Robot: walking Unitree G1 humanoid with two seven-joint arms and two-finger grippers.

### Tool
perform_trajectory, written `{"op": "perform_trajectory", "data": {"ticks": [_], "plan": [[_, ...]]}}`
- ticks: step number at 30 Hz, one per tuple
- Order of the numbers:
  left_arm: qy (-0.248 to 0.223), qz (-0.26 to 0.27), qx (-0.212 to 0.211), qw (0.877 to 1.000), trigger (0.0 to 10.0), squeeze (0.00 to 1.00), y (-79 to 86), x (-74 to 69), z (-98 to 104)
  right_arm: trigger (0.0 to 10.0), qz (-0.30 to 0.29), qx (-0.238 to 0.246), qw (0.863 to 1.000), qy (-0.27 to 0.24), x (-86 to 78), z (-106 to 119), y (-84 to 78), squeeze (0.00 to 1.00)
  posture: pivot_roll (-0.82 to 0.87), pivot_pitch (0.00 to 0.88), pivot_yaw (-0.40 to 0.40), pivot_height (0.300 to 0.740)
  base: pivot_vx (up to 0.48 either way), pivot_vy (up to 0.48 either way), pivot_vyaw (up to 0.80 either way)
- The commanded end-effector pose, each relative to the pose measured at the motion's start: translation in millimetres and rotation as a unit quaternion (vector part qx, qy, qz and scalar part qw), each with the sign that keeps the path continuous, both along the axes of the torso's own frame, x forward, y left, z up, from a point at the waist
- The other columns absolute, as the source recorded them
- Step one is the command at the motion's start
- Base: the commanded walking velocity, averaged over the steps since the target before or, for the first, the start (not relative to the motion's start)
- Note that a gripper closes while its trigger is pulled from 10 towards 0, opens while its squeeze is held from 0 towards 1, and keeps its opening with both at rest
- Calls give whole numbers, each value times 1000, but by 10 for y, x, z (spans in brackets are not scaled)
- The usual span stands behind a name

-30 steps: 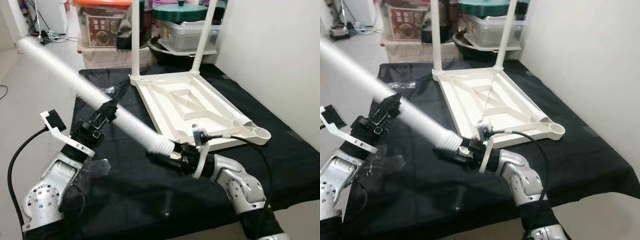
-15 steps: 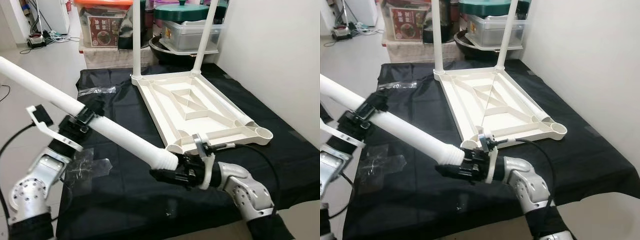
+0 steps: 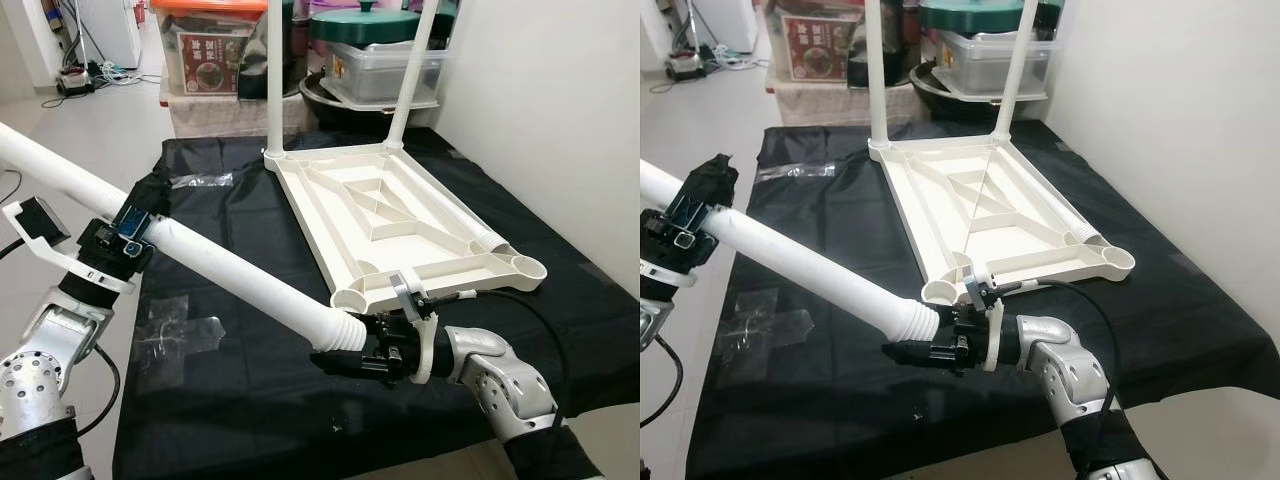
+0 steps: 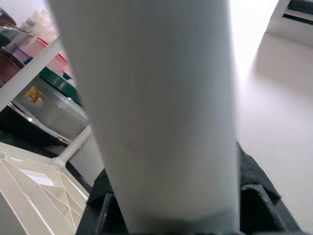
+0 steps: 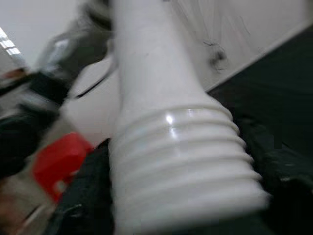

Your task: Building children table

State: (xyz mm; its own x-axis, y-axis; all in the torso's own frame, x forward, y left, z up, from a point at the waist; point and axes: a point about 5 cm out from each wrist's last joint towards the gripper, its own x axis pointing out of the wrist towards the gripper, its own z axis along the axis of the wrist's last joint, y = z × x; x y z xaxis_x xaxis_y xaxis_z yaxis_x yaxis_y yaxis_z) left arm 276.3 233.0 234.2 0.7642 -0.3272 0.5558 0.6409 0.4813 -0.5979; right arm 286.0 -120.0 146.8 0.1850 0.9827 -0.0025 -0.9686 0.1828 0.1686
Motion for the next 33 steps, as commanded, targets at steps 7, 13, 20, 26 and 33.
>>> {"op": "perform_trajectory", "data": {"ticks": [7, 13, 20, 26, 33], "plan": [[-2, 9, 18, 1000, 0, 0, -10, -2, 40, 10000, -19, 3, 1000, -10, 100, 137, -7, 1000, 4, 0, -55, 740, 0, 0, 0], [-9, 9, 27, 1000, 0, 0, 17, -9, 89, 10000, -22, -1, 1000, -15, 144, 182, -96, 1000, 4, 0, -54, 740, 0, 0, 0], [-31, -24, 102, 994, 0, 0, 3, -41, 221, 10000, -62, -25, 996, -52, 446, 612, -429, 0, -15, 0, -34, 740, 0, 0, 0], [-49, -91, 183, 978, 0, 0, -222, 37, 333, 10000, -33, -26, 997, -66, 594, 1052, 107, 0, -5, 0, -36, 740, 0, 0, 0], [-59, -144, 236, 959, 0, 0, -431, 84, 372, 10000, 21, -81, 996, -28, 534, 981, 617, 0, 8, 0, -46, 740, 0, 0, 0]]}}
